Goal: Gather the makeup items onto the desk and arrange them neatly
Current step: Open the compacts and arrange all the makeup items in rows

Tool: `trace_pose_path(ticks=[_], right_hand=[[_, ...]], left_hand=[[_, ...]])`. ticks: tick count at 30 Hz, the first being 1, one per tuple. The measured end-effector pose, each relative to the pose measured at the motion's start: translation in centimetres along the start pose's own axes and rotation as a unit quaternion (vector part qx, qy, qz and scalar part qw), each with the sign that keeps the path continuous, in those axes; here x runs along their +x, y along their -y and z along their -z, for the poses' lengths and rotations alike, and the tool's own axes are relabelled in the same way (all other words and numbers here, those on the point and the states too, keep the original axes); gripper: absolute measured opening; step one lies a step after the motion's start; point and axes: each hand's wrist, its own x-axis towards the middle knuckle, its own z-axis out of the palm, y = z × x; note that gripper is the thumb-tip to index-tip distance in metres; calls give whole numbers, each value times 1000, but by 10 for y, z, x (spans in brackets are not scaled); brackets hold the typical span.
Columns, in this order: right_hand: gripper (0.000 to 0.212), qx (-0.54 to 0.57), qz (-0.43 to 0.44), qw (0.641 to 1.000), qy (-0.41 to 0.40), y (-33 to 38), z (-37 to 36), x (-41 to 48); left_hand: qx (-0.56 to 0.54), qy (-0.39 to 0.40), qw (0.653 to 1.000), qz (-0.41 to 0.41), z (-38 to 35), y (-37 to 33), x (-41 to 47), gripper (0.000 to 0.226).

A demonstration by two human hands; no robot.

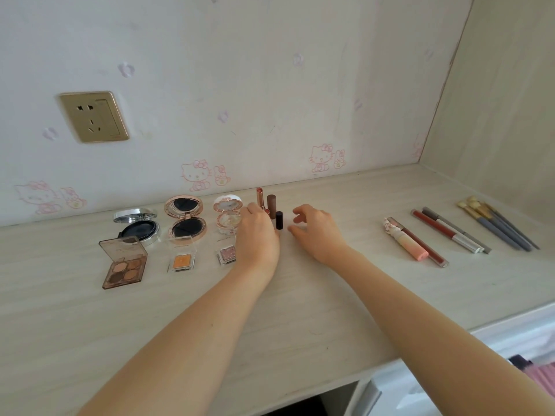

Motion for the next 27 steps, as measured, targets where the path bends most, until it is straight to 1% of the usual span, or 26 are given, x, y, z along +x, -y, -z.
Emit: trace_pose_path(ticks=[3, 6, 9, 12, 15, 17, 19, 22, 25, 26, 27], right_hand=[[39, -27, 27, 999, -19, -5, 16, -18], [35, -71, 51, 996, -24, -13, 36, -40], [32, -111, 62, 991, -41, -24, 58, -63], [30, -163, 52, 983, -67, -38, 78, -82], [28, -185, 46, 978, -88, -52, 96, -97], [29, -189, 41, 975, -112, -62, 107, -105], [33, -218, 43, 966, -131, -72, 117, -111], [45, -319, 85, 936, -126, -82, 129, -119], [49, -309, 95, 928, -187, -83, 132, -124], [49, -303, 93, 928, -198, -83, 132, -125], [48, -304, 88, 930, -188, -84, 131, -125]], left_hand=[[13, -22, 999, -41, 10, -4, -8, 35], [30, -19, 994, -102, 14, -8, -19, 30], [13, 0, 987, -159, 9, -15, -31, 23], [14, 27, 978, -206, -5, -29, -43, 24], [1, 57, 970, -237, -23, -47, -51, 24], [-17, 75, 965, -249, -34, -60, -53, 24], [-24, 95, 961, -260, -44, -72, -51, 26], [-28, 135, 952, -274, -59, -89, -46, 32], [-71, 169, 952, -246, -72, -102, -38, 35], [-87, 173, 954, -231, -76, -105, -35, 36], [-100, 175, 955, -218, -79, -107, -32, 36]])
